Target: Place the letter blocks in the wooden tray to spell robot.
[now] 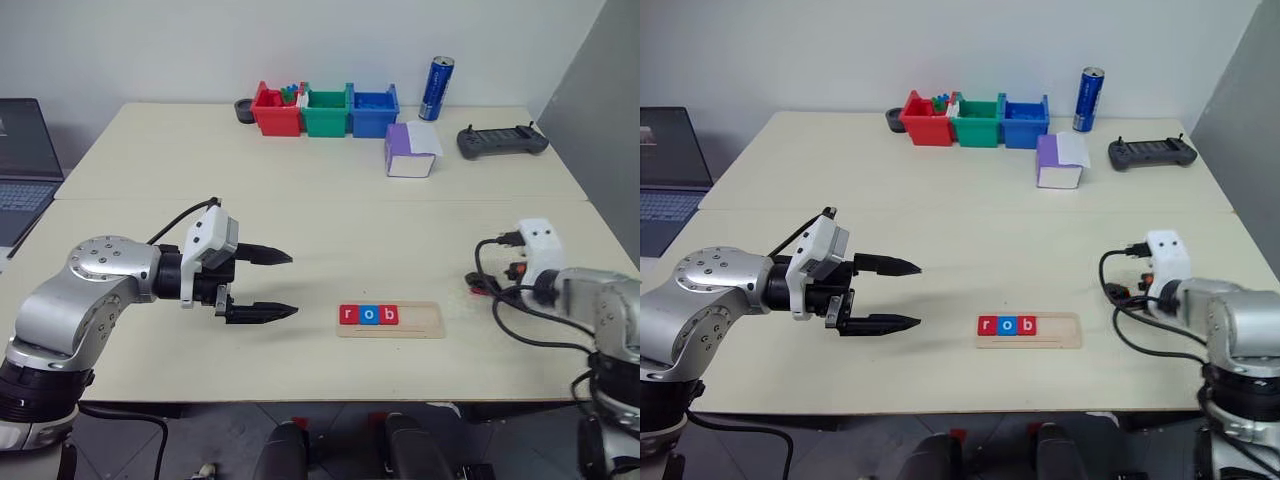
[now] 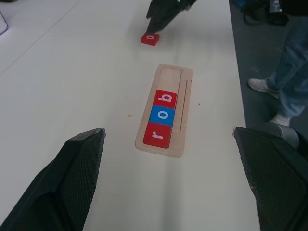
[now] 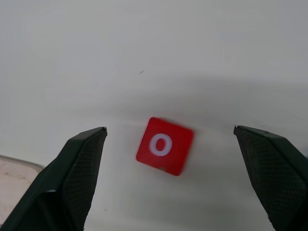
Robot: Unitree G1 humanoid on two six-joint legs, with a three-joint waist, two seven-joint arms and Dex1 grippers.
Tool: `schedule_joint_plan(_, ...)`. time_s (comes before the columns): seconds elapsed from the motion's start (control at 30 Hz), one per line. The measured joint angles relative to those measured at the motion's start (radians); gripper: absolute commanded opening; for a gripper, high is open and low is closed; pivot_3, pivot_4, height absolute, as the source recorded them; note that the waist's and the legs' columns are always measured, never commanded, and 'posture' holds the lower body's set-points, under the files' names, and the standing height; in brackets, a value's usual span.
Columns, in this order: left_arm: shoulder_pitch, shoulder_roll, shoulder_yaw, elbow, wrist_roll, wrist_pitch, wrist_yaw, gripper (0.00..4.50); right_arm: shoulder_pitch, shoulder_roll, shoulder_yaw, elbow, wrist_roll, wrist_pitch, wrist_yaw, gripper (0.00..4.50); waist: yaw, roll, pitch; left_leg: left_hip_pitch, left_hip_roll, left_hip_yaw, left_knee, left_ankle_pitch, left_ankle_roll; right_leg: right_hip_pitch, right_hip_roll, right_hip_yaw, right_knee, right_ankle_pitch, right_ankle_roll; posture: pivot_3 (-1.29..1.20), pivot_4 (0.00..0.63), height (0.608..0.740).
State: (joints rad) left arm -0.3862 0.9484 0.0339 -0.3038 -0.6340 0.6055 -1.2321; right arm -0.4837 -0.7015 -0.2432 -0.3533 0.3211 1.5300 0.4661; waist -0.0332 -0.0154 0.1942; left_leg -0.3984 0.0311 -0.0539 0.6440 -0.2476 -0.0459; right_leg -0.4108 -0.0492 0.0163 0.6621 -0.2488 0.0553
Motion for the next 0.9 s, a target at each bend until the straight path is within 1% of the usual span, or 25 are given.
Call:
schedule_joint_plan(0.07,0.002,0.001,0.001,-0.001,0.0,0.001,0.001,4.5,0.01,-0.13,0.029,0.044,0.017,-0.123,0.099,4.46,0.001,0.0,0.0,0.0,0.0,0.0,0.0,0.0,0.0,0.0,0.0,0.0,-0.001,0.0,0.0,0.0,0.15,0.74)
schedule_joint_plan(0.1,0.002,0.001,0.002,-0.001,0.0,0.001,0.001,4.5,0.02,-0.163,0.033,0.063,0.017,-0.178,0.139,4.46,0.001,-0.001,0.0,0.0,0.0,0.0,0.0,0.0,0.0,0.0,0.0,0.0,-0.001,0.0,0.0,0.0,0.15,0.74)
schedule_joint_plan(0.17,0.002,0.001,0.002,-0.001,0.0,0.001,0.002,4.5,0.06,-0.229,0.063,0.155,0.018,-0.374,0.272,4.46,0.0,-0.001,-0.001,0.0,0.0,0.0,0.0,0.0,0.001,0.001,0.0,0.0,-0.002,-0.001,0.001,0.0,0.15,0.74)
schedule_joint_plan(0.27,0.003,0.001,0.002,-0.001,0.0,0.002,0.002,4.5,0.1,-0.254,0.124,0.313,0.013,-0.652,0.47,4.46,-0.001,-0.001,0.0,0.0,0.0,0.001,0.001,0.0,0.001,0.001,0.0,0.0,-0.002,0.0,0.001,0.0,0.15,0.74)
schedule_joint_plan(0.33,0.003,0.002,0.002,-0.003,0.0,0.004,0.003,4.5,0.102,-0.259,0.164,0.409,0.006,-0.821,0.577,4.46,-0.004,-0.001,0.0,0.001,0.0,0.001,0.001,0.0,0.001,0.001,0.0,0.001,-0.001,0.0,0.001,0.0,0.15,0.74)
schedule_joint_plan(0.43,0.003,0.002,0.002,-0.007,0.0,0.006,0.005,4.5,0.054,-0.263,0.212,0.555,-0.016,-1.028,0.737,4.46,-0.009,0.0,0.0,0.001,0.0,0.001,0.001,0.0,0.001,0.001,0.0,0.001,0.0,0.0,0.001,0.0,0.15,0.74)
schedule_joint_plan(0.57,0.007,0.004,0.006,-0.015,0.0,0.016,0.017,4.5,-0.029,-0.265,0.266,0.727,-0.043,-1.241,0.909,4.46,-0.01,0.0,0.0,0.001,0.0,0.001,0.001,0.0,0.001,0.001,0.0,0.001,0.0,0.0,0.001,0.0,0.15,0.74)
schedule_joint_plan(0.67,0.015,0.007,0.016,-0.026,-0.002,0.021,0.023,4.5,-0.107,-0.263,0.32,0.868,-0.112,-1.381,0.982,4.46,-0.01,0.0,0.0,0.001,0.0,0.001,0.001,0.0,0.0,0.001,0.0,0.001,0.0,0.0,0.0,0.0,0.15,0.74)
schedule_joint_plan(0.77,0.024,0.008,0.026,-0.042,-0.006,0.026,0.026,4.5,-0.18,-0.244,0.378,1.019,-0.2,-1.504,0.992,4.46,-0.01,0.0,0.0,0.002,0.0,0.001,0.001,0.0,0.0,0.001,0.0,0.001,0.0,0.001,-0.002,0.0,0.15,0.74)
schedule_joint_plan(0.9,0.036,0.009,0.041,-0.059,-0.014,0.04,0.04,4.5,-0.22,-0.209,0.425,1.138,-0.269,-1.622,0.997,4.46,-0.01,0.0,0.0,0.001,0.0,0.001,0.001,0.0,0.0,0.001,0.0,0.001,0.0,0.002,-0.003,0.0,0.15,0.74)
